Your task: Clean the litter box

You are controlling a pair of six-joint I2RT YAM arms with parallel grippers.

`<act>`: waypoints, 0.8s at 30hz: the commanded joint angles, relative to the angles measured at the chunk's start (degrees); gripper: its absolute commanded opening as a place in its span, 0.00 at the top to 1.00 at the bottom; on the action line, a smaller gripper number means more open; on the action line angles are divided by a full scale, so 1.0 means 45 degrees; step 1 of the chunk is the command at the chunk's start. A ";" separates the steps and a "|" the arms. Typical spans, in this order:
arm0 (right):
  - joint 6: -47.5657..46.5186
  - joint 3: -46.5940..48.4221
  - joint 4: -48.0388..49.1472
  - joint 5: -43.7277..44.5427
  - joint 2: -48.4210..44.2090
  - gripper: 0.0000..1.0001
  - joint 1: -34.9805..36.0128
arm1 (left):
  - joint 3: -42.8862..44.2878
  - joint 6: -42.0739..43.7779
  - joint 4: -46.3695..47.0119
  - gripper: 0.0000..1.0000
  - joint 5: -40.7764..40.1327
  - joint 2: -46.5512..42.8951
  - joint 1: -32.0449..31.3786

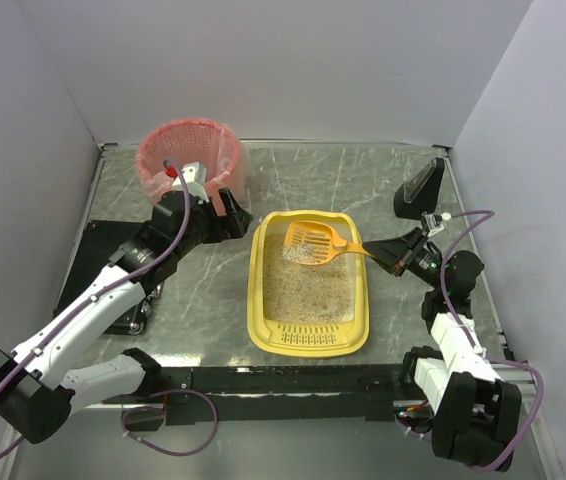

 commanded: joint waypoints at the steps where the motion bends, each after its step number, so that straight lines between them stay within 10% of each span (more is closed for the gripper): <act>1: 0.1860 -0.0533 0.0843 -0.0607 -0.0253 1.00 -0.0854 | 0.0089 -0.0542 -0.0046 0.03 -0.0434 -0.0291 -0.0012; 9: 0.4730 -0.1510 0.5485 -0.0900 0.1324 1.00 -0.1013 | -0.0126 -0.0776 -0.0183 0.03 -0.0414 -0.0311 -0.0012; 24: 0.3401 -0.1023 0.4689 -0.0863 0.1933 1.00 -0.0975 | -0.0614 -0.0874 0.0012 0.03 -0.0511 -0.0233 0.0007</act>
